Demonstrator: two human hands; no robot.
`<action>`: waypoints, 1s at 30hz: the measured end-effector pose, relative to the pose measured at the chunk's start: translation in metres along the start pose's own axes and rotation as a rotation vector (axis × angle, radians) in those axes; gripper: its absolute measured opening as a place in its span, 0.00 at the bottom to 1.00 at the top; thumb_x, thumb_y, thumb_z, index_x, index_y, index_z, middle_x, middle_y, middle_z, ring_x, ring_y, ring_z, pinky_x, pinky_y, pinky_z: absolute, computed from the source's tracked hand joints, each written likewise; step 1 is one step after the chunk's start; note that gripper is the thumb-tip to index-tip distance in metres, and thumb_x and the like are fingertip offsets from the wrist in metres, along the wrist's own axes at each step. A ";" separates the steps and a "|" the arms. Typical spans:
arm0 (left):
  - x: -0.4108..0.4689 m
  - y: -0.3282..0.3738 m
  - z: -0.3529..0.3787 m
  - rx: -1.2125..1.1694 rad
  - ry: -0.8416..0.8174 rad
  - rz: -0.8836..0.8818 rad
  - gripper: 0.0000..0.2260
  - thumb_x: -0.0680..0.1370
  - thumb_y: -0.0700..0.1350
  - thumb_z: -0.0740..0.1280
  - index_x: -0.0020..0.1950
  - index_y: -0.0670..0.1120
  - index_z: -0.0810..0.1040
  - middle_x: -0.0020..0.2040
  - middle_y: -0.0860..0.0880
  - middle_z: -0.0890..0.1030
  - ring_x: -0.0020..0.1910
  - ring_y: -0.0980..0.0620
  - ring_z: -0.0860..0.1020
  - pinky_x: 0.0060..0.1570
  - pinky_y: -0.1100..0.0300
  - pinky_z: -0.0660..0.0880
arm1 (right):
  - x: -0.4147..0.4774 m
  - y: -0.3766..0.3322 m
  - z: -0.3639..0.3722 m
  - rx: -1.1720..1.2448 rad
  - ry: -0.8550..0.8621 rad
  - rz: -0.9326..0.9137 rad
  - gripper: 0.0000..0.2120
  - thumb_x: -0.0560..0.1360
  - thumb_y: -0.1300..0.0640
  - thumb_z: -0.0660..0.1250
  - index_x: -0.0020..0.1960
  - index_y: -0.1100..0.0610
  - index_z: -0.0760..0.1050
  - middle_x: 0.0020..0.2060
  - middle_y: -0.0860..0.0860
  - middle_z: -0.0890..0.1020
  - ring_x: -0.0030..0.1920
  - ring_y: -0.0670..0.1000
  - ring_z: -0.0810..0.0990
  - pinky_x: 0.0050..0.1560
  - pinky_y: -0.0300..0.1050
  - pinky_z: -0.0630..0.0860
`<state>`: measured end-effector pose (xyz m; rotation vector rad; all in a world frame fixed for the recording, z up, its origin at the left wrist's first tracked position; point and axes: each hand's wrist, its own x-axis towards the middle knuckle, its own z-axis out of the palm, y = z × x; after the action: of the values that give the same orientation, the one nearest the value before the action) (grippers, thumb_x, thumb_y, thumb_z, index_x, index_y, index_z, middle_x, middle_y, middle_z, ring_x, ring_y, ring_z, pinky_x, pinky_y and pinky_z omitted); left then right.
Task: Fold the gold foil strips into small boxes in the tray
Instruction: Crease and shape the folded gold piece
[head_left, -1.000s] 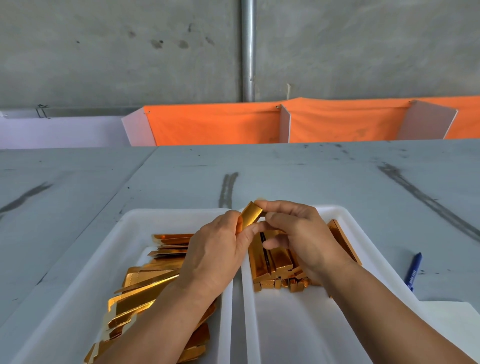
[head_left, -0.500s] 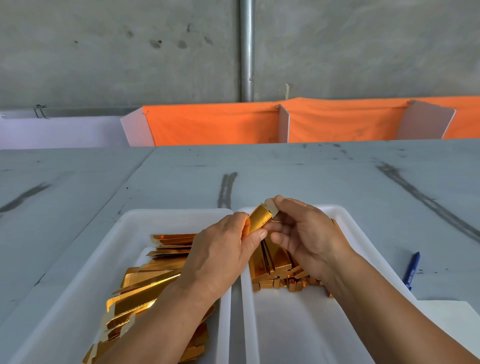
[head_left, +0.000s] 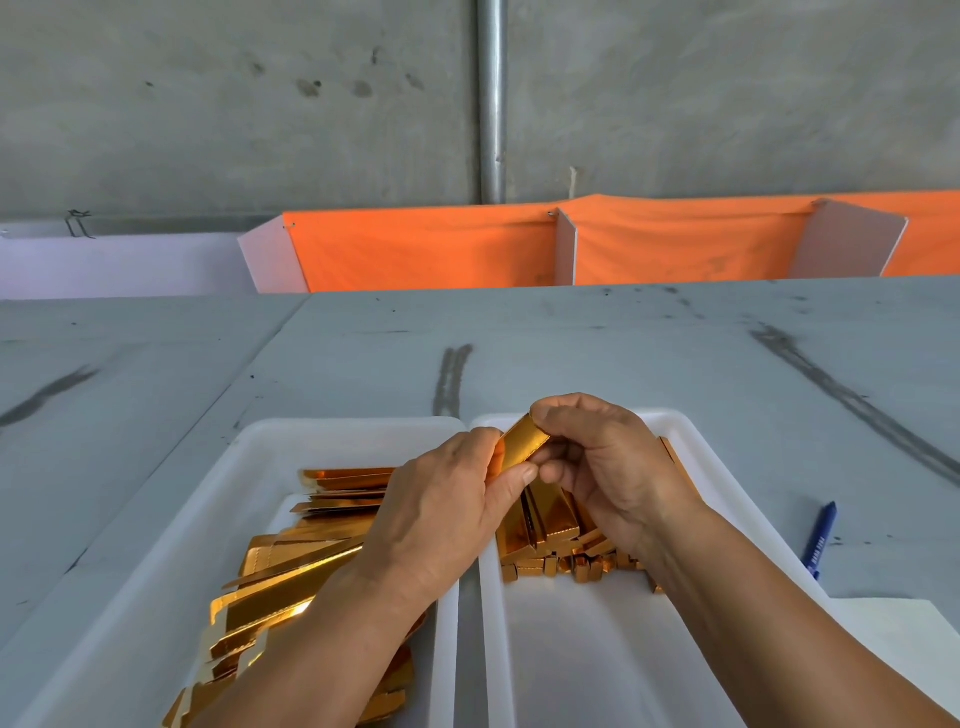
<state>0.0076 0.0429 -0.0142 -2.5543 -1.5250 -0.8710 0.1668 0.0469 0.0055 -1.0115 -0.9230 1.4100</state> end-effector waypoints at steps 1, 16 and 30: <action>0.000 0.000 0.000 -0.002 0.003 0.005 0.26 0.74 0.67 0.47 0.58 0.51 0.70 0.41 0.58 0.69 0.39 0.57 0.71 0.33 0.71 0.59 | 0.000 0.000 0.000 0.010 0.001 0.007 0.02 0.77 0.64 0.68 0.47 0.64 0.79 0.32 0.59 0.82 0.28 0.50 0.78 0.27 0.36 0.77; -0.001 0.001 -0.001 -0.061 0.002 0.000 0.25 0.75 0.66 0.49 0.57 0.50 0.72 0.36 0.59 0.65 0.37 0.57 0.69 0.32 0.72 0.59 | 0.002 -0.002 -0.003 0.025 0.025 0.030 0.03 0.75 0.66 0.69 0.44 0.66 0.78 0.31 0.60 0.81 0.27 0.52 0.78 0.26 0.37 0.78; -0.002 -0.001 0.000 -0.093 -0.019 0.020 0.24 0.76 0.66 0.49 0.57 0.51 0.71 0.38 0.58 0.68 0.38 0.57 0.71 0.34 0.71 0.61 | 0.002 -0.006 -0.006 0.018 0.023 0.084 0.03 0.74 0.67 0.69 0.42 0.66 0.77 0.29 0.57 0.80 0.27 0.51 0.80 0.27 0.37 0.79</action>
<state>0.0056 0.0420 -0.0154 -2.6441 -1.4955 -0.9400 0.1746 0.0494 0.0091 -1.0608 -0.8582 1.4711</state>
